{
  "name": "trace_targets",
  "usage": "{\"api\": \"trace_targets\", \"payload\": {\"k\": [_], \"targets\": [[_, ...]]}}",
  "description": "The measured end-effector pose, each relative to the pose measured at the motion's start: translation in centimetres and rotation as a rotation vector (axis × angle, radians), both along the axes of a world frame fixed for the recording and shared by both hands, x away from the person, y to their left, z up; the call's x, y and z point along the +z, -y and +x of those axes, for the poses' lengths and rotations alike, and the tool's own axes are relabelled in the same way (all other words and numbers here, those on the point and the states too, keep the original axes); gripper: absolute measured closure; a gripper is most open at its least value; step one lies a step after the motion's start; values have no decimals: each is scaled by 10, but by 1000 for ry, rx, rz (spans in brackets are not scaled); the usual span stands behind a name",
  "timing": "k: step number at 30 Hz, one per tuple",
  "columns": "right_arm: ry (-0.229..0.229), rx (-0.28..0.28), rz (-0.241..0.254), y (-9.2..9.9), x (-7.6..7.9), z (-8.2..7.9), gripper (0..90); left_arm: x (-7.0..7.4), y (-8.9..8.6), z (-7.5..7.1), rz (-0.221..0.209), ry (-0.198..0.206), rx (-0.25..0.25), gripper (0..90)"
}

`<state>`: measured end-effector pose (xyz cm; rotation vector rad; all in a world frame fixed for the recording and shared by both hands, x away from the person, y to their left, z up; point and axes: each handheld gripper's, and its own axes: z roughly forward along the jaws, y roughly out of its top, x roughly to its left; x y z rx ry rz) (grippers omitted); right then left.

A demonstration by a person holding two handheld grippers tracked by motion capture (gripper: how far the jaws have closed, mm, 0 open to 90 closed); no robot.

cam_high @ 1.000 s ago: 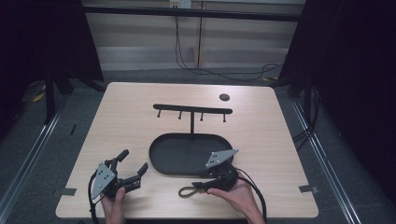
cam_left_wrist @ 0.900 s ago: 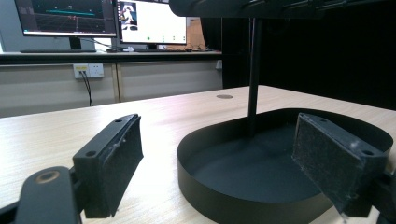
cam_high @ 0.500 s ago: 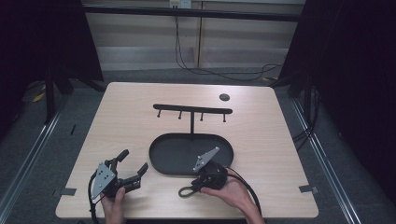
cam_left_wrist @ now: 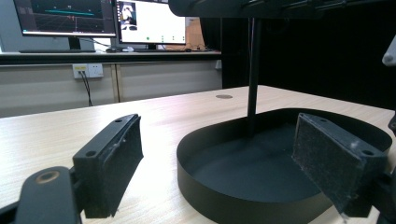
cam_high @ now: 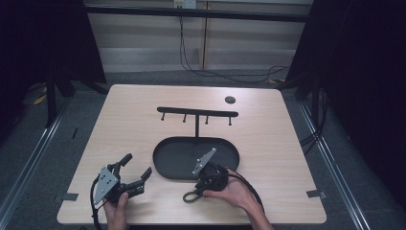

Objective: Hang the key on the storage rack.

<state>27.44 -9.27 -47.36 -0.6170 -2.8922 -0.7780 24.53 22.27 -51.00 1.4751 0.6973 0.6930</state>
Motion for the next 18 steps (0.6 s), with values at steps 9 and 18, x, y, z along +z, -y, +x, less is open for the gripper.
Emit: {"api": "trace_targets", "payload": {"k": [9,18], "targets": [[25,-9,-50,-2,1,3,806,0,-1,0,7,0,-5,157],[33,26,-91,-7,1,4,756,0,0,0,4,-1,-4,157]]}}
